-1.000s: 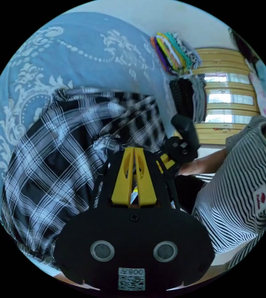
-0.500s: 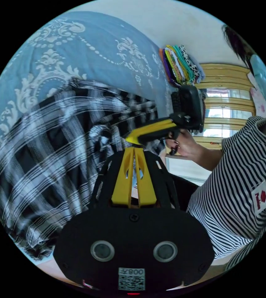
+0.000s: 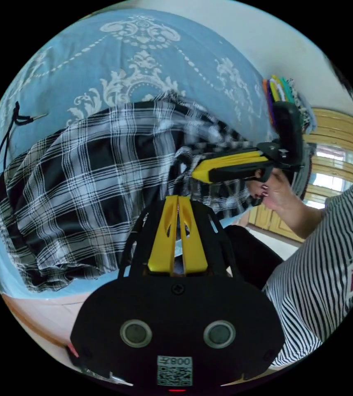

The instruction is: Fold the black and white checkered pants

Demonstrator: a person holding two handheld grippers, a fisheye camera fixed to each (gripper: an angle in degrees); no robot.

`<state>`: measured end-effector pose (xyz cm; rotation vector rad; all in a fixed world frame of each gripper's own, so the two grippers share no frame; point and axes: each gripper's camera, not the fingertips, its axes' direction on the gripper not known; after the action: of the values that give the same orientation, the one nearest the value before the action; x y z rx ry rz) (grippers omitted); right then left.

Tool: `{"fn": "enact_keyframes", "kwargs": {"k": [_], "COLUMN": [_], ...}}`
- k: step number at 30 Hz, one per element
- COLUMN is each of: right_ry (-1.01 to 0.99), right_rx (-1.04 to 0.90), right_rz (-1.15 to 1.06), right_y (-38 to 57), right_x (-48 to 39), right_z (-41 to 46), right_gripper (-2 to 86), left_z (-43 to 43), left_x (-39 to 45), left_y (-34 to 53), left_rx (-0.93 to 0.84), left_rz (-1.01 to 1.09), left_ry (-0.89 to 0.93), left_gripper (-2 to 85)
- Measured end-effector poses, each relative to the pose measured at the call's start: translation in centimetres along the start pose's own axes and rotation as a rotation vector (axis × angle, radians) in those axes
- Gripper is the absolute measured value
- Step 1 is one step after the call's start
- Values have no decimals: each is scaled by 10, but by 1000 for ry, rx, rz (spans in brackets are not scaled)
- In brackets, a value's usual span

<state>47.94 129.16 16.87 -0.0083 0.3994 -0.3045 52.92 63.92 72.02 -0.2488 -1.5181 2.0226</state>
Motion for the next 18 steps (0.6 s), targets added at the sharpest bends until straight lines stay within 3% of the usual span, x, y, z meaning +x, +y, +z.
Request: {"fn": "enact_keyframes", "kwargs": {"k": [4, 8, 18], "right_ry": [-53, -83, -7], "right_rx": [-62, -112, -101], "right_rz": [-42, -104, -79], "right_y": [-16, -28, 1], "right_x": [-3, -11, 5], "right_z": [-3, -11, -68], "right_gripper": [1, 1, 1], "left_z": [14, 52, 68], "left_x": [21, 32, 16], "left_y": [15, 23, 72], "left_rx": [3, -142, 3], "left_rz": [95, 114, -81], "left_ry": [154, 42, 49], "left_gripper": [0, 0, 0]}}
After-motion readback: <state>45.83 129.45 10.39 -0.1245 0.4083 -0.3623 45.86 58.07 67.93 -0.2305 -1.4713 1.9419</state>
